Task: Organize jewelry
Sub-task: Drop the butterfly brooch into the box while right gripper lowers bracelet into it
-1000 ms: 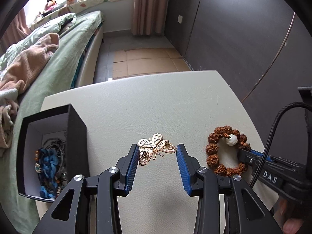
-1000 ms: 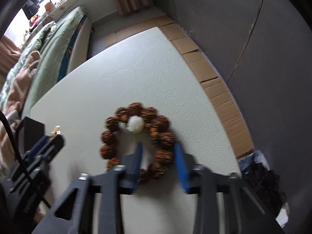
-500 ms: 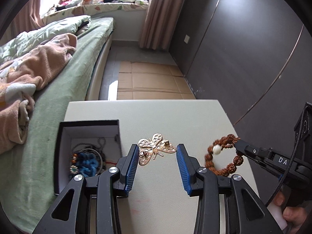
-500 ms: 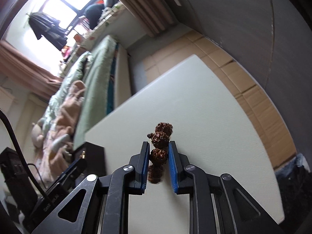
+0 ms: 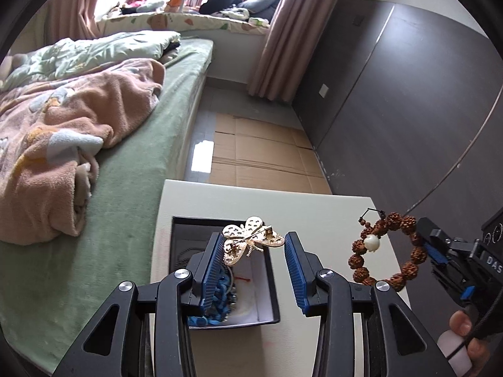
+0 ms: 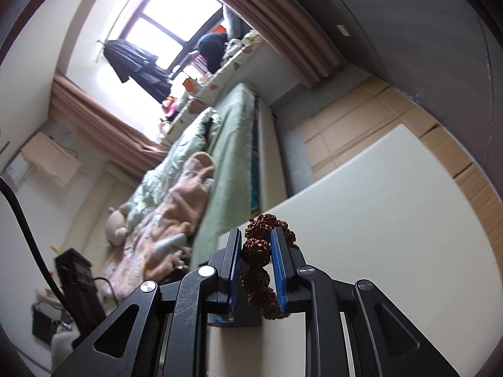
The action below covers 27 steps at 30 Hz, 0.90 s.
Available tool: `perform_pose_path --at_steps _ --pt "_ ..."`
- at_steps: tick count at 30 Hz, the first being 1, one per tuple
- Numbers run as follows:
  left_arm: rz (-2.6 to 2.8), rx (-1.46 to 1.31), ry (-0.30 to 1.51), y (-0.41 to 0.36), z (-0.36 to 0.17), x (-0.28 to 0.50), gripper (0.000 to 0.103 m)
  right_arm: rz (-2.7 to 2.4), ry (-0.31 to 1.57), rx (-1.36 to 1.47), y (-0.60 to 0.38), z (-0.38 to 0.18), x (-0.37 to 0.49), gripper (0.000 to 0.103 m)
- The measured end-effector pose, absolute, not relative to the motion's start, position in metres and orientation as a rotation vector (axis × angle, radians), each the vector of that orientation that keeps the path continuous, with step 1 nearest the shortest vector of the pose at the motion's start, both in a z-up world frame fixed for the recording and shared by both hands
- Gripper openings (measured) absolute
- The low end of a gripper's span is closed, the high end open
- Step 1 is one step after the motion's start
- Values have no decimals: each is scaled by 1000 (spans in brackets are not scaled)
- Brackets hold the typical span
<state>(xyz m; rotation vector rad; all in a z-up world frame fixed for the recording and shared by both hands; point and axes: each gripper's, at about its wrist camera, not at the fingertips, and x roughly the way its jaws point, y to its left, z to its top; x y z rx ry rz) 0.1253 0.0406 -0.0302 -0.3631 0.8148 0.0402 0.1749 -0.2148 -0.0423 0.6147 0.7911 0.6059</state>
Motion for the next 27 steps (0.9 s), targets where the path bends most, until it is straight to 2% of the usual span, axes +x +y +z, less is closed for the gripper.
perform_pose_path --at_steps 3,4,8,27 --pt "36 -403 820 51 -30 127 43 665 771 647 -202 -38 174 20" --pt "32 -413 826 52 -31 127 47 685 764 655 -196 -36 174 20" --pt "29 -458 796 63 -26 125 78 744 755 668 -175 -35 174 20" --pt "107 -521 751 111 -16 117 79 751 852 521 -93 -56 182 22"
